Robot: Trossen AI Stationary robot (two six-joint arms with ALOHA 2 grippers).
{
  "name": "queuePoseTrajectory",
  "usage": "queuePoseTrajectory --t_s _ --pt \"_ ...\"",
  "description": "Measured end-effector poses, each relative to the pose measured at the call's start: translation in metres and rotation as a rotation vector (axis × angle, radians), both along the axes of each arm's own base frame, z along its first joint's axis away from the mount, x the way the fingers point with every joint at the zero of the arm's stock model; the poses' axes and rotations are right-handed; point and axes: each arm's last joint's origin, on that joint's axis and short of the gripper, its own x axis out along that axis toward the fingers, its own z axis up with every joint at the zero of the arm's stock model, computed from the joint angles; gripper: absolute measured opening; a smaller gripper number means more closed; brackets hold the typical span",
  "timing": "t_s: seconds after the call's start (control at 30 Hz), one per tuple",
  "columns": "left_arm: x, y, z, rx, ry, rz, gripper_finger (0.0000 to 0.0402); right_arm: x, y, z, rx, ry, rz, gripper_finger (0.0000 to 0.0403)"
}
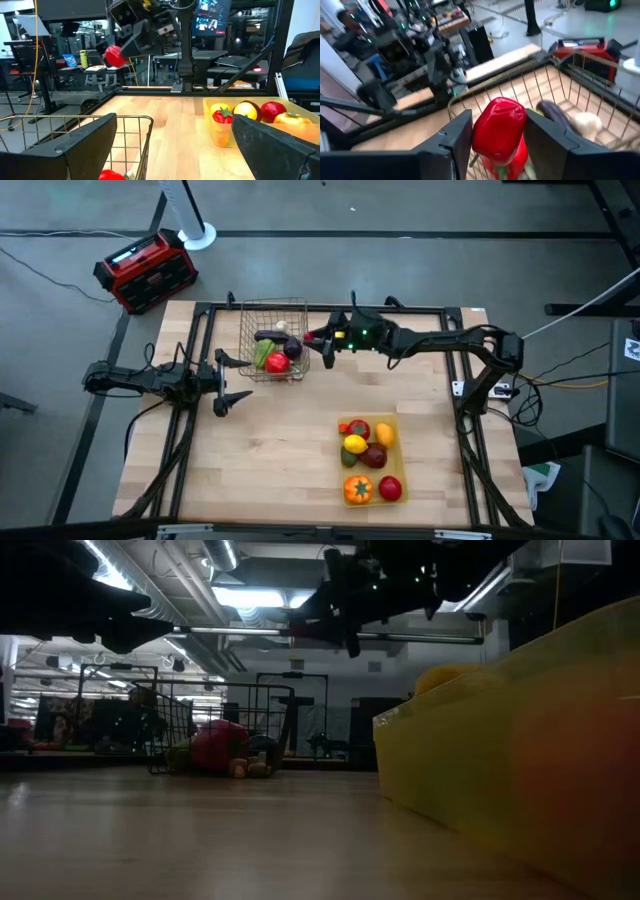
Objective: Sort produce into baskets
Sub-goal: Put the pepper into the brown wire basket
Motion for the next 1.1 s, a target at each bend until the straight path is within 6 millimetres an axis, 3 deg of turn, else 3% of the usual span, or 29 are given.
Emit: queuePoseTrajectory --t_s 0.3,0.53,1.1 --pt "0.000 0.000 0.000 0.000 0.002 0.000 0.0392 0.022 0.017 -0.032 -0.007 0.011 0.023 0.0167" --pt "0.000 0.000 0.000 0.000 0.002 0.000 0.0392 0.031 0.014 -0.057 0.012 0.052 0.009 0.0167" --pt "0.000 0.000 0.000 0.000 0.002 0.000 0.0392 0.032 0.011 -0.066 0.080 0.076 -0.080 0.0167"
